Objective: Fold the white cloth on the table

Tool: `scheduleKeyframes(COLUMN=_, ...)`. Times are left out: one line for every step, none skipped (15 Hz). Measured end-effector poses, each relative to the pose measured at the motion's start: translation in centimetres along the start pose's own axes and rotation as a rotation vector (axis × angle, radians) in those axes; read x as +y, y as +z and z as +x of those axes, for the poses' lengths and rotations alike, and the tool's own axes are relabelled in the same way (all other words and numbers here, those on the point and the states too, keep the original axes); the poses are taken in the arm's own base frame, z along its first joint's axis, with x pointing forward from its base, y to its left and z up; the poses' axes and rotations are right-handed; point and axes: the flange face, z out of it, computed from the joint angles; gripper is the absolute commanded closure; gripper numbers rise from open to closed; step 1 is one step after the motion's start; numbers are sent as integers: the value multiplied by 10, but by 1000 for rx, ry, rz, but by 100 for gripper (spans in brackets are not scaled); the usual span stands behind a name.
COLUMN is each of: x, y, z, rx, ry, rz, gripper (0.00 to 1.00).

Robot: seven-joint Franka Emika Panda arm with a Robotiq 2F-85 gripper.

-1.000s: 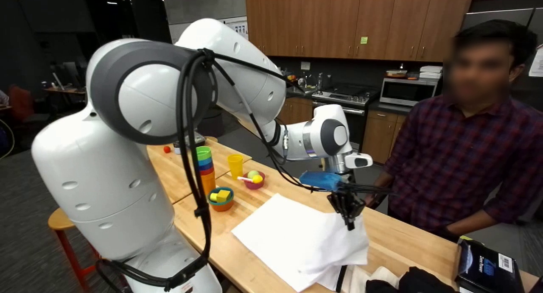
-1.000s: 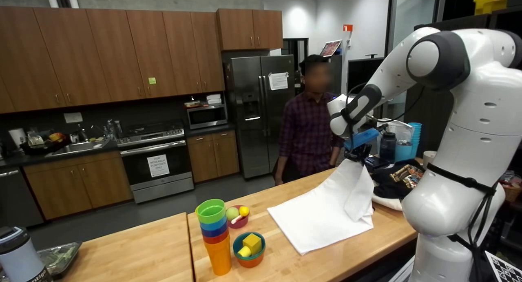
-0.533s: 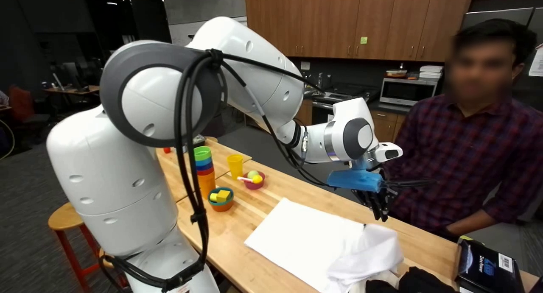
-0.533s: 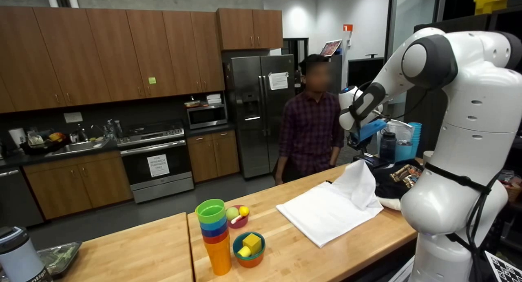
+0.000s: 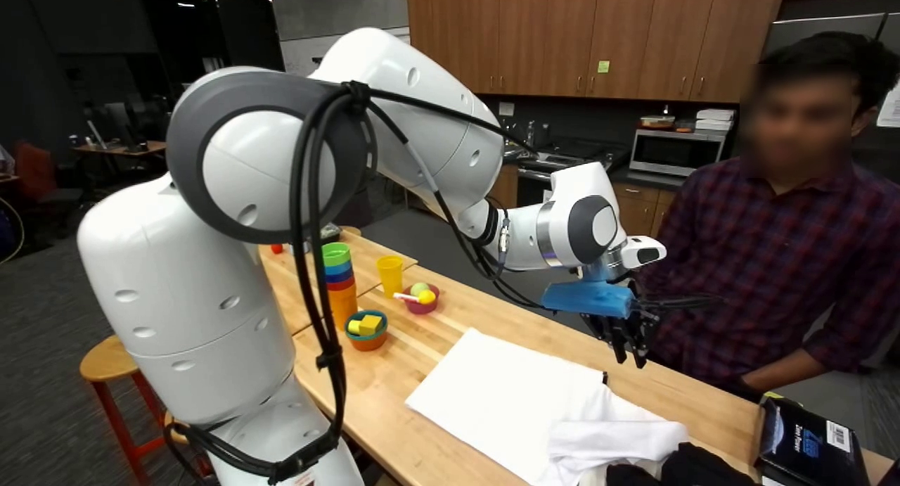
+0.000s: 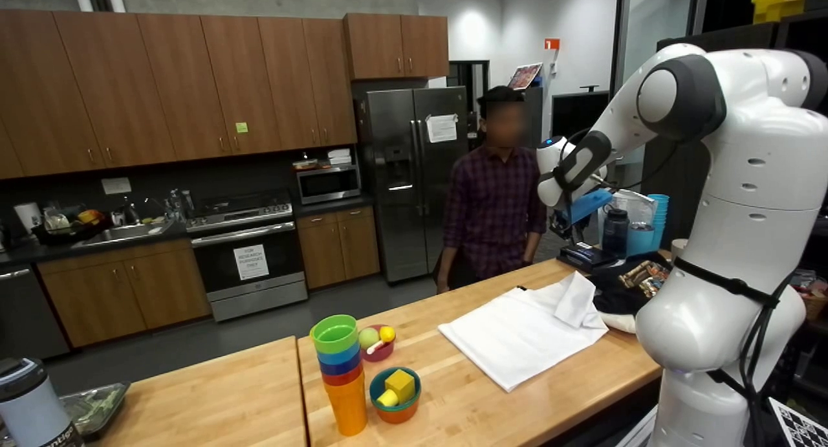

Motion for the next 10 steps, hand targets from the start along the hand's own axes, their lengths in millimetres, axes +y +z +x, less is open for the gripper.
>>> scheduleKeyframes(x=0, y=1, z=-1, rx=-1, ry=-15, rz=-8, gripper=29)
scheduleKeyframes(x=-2, y=2, z=-2, rx=1, ry=-38, rz=-4, gripper=23)
scheduleKeyframes(x=-8, y=5, z=-3, rx=6, ry=-58, rz=26, gripper=16)
scheduleKeyframes(x=-18, y=6, z=-4, rx=19, ry=-74, rz=75, gripper=9)
scheduleKeyframes(x=-33, y=5, z=-4, rx=40, ry=-80, rz=131, gripper=3)
scheduleKeyframes(x=-52, y=1, z=-3, rx=60, ry=-85, rz=189, gripper=0)
scheduleKeyframes(x=-75, y=-5, z=-2, rx=74, ry=-96, rz=246, gripper=0)
scheduleKeyframes(x=-101, y=-13, z=-2, rx=87, ry=-121, rz=296, gripper=0)
scheduleKeyframes(x=-128, y=-23, z=-2, rx=99, ry=-157, rz=340, gripper=0)
scheduleKeyframes(x=-156, y=-34, z=-4, rx=106, ry=-203, rz=379, gripper=0)
